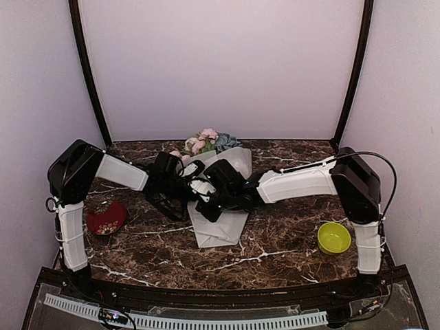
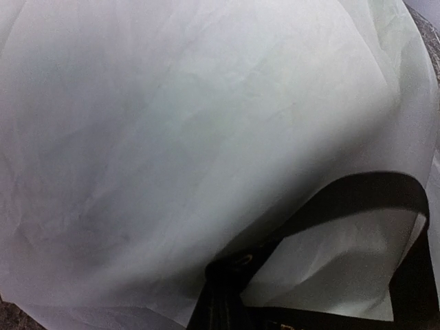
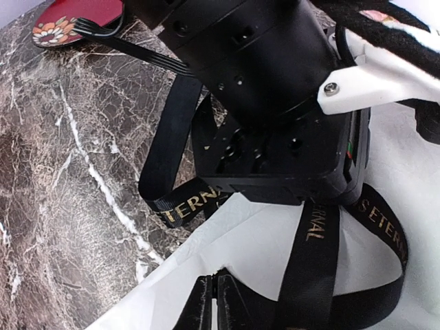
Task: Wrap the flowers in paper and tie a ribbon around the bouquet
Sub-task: Tie the ribbon around the folded bouquet.
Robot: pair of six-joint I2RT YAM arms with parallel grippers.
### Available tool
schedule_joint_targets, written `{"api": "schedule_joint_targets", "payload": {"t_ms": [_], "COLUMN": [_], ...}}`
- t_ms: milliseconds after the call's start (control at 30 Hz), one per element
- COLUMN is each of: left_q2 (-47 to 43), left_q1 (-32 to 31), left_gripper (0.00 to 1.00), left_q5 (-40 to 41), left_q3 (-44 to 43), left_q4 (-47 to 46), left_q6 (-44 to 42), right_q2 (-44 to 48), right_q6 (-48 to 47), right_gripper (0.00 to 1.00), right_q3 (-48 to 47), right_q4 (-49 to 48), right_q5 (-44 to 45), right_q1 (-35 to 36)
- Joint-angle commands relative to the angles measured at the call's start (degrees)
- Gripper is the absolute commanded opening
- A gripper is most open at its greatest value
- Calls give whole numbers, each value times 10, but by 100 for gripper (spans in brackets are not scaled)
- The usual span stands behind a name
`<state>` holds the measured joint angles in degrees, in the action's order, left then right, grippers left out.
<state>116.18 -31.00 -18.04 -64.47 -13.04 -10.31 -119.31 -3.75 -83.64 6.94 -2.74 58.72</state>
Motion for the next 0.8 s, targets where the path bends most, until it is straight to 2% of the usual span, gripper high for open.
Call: {"api": "schedule_joint_targets", "payload": {"t_ms": [0, 67, 167, 767], "left_q2": [3, 4, 4, 10], "left_q1": [3, 3, 3, 5], "left_gripper": [0, 0, 0, 0], "left_q5": [-5, -6, -7, -26], "left_q3": [-9, -10, -10, -23], "left_q4": [19, 18, 18, 32], "left_q6": [-1, -1, -2, 2], "right_q2": [8, 4, 4, 66], "right_q6": [13, 16, 18, 30], "right_gripper": [6, 6, 0, 0], "right_q3": [-5, -6, -10, 19], "right_q4": [-9, -7, -2, -14], "right_q5": [20, 20, 16, -20], "right_q1": [1, -2, -4, -3]}}
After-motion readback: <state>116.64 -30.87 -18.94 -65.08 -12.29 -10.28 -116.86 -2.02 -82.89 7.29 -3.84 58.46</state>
